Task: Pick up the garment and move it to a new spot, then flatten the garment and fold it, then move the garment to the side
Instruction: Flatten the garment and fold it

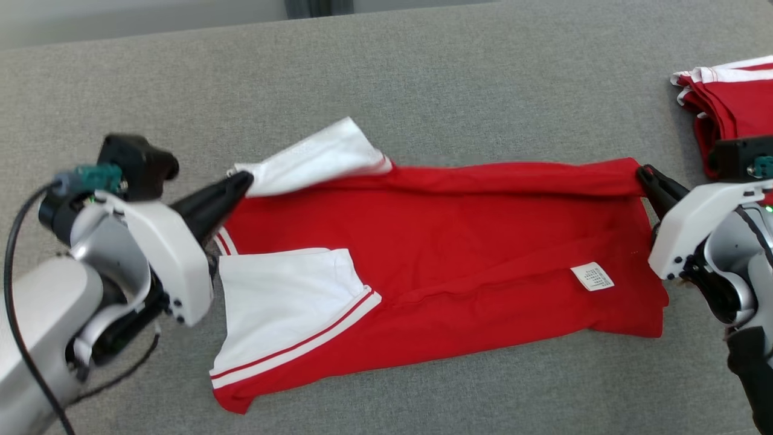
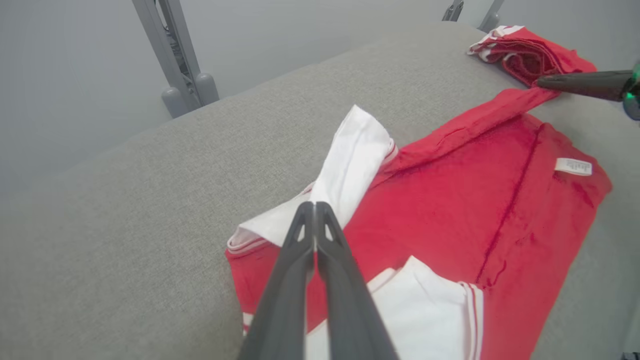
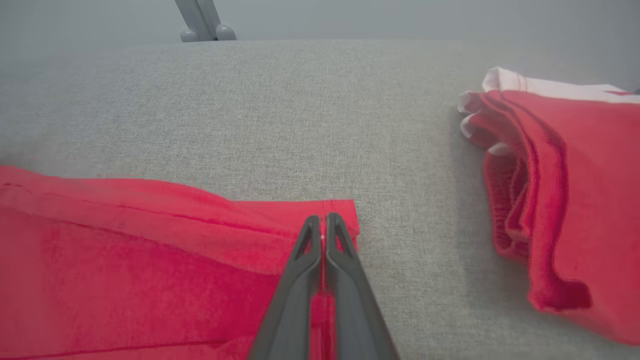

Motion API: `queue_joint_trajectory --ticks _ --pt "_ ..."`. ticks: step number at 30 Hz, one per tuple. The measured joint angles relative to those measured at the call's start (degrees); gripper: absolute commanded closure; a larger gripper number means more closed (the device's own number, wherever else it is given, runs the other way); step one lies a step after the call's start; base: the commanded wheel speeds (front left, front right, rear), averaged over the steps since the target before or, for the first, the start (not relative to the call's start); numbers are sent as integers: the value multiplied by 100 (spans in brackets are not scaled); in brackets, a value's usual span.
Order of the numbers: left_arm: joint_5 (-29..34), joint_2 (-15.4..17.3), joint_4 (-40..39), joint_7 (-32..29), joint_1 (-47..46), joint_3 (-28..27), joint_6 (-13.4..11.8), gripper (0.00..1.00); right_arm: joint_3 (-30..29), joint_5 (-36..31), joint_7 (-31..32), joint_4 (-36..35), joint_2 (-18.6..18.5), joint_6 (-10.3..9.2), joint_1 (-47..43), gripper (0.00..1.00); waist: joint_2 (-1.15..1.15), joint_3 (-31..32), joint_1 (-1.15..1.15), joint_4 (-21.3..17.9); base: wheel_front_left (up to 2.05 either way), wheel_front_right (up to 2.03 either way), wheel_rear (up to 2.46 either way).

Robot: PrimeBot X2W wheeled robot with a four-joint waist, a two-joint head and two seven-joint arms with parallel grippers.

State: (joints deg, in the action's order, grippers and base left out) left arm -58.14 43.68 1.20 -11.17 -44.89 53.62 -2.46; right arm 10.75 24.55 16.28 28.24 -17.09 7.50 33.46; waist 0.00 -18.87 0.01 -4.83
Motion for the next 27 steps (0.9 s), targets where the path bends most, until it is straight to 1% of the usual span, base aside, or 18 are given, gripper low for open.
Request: queue_joint_trajectory --ticks 4,9,13,16,18,21,24,27 --pt "-46 338 -826 46 489 0 -396 100 -159 1 143 -270 -107 0 -285 100 0 63 0 57 0 0 0" --pt "-34 739 -1715 58 921 27 -845 100 -391 -100 323 -531 -144 0 -546 100 0 88 0 138 0 0 0" --pt "-48 960 -2265 26 1218 57 -1136 100 -586 -198 471 -744 -155 0 -771 100 0 65 0 212 0 0 0" --pt "-49 1132 -2486 11 1341 51 -1332 100 -755 -246 580 -899 -172 0 -967 100 0 46 0 264 0 0 0" --pt "-130 1160 -2619 10 1497 69 -1432 100 -836 -275 649 -1001 -169 1 -1092 100 0 34 0 275 0 0 0" --pt "-188 1187 -2775 16 1695 144 -1511 100 -983 -302 737 -1147 -169 1 -1287 100 0 12 0 292 0 0 0" --pt "-197 1237 -2766 47 1828 180 -1593 100 -1071 -334 802 -1279 -136 0 -1452 100 0 -9 0 320 0 0 0" --pt "-201 1079 -2631 136 1895 238 -1617 100 -1101 -399 842 -1349 -60 0 -1585 100 0 -14 0 335 0 0 0"
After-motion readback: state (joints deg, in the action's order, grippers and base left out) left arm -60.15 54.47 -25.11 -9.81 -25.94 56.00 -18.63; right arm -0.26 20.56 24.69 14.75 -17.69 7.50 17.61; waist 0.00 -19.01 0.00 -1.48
